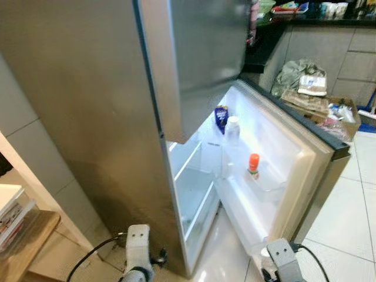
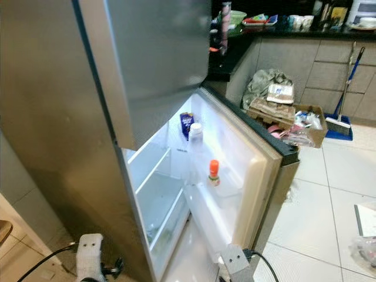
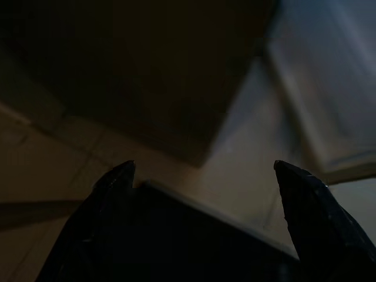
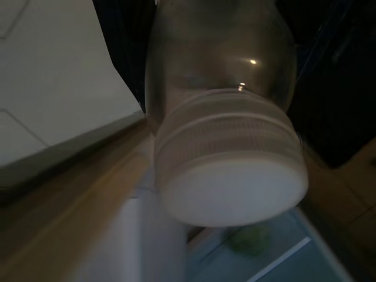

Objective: Restocking fridge

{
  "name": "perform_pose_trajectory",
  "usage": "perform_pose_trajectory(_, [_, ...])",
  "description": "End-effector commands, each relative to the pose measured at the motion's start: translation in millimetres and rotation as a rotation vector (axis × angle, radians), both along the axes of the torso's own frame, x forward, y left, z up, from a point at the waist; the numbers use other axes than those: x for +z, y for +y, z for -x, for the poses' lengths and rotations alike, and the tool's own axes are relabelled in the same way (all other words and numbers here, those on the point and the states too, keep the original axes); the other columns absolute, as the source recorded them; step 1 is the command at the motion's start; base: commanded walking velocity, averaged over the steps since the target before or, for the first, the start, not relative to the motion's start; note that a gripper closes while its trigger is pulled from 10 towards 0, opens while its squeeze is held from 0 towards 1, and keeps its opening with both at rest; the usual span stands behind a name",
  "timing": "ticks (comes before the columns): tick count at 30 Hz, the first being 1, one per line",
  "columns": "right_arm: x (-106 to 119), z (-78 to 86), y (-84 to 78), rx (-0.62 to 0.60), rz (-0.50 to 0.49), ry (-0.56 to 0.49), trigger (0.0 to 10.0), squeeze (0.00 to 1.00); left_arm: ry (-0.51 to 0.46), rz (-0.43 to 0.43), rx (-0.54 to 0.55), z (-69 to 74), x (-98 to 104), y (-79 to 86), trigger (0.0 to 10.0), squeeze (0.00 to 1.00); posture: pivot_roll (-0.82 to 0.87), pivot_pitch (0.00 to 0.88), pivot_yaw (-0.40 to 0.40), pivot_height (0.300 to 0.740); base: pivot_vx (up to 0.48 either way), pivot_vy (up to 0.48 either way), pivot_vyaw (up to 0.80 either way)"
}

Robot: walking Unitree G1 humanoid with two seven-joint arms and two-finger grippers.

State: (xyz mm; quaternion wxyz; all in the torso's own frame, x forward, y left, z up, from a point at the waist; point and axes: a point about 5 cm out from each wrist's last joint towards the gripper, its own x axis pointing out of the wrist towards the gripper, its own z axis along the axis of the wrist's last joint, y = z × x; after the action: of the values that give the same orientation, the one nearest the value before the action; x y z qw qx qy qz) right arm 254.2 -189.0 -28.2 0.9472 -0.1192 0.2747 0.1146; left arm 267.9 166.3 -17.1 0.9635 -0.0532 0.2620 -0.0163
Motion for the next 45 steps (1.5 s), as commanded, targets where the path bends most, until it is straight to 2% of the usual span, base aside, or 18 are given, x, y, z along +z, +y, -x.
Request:
perform_pose_trajectory(1, [-1.0,1.9,4.9,0.011,-0.008,-0.007,10.0,0.0,0.041,-0.002,0.008,7.0,-7.2,3.0,10.0,0.0,-0.08,0.102,0.062,0.74,0.0,-0.405,0.0])
perform_pose_trajectory(10, [0.5,0.0,7.8,0.02,-0.008,-0.016,10.0,0.0,0.04,-0.011,0.042,4.6,-5.7,6.2,10.0,0.0,-0.08,0.094,0.063,0.74,0.0,-0.132,0.0])
perform_pose_trajectory(16, [0.7,-0.1,7.1,0.019,-0.006,-0.016,10.0,0.0,0.038,-0.001,0.011,3.2,-4.8,3.9,10.0,0.0,-0.09,0.084,0.066,0.74,0.0,0.0,0.0])
perform_pose_trajectory(28, [0.2,0.8,6.3,0.022,-0.002,-0.014,10.0,0.0,0.037,0.003,0.007,2.4,-4.9,-0.5,10.0,0.0,-0.09,0.077,0.066,0.74,0.0,-0.455,0.0])
perform_pose_trajectory(30, [0.0,1.3,5.2,0.022,0.001,-0.013,10.0,0.0,0.043,-0.008,0.038,2.3,-5.3,2.7,10.0,0.0,-0.09,0.072,0.067,0.74,0.0,0.0,0.0])
perform_pose_trajectory(45, [1.6,-0.5,6.1,0.028,-0.001,-0.021,10.0,0.0,0.048,0.001,0.028,3.0,-6.2,3.5,10.0,0.0,-0.09,0.073,0.064,0.74,0.0,0.0,0.0])
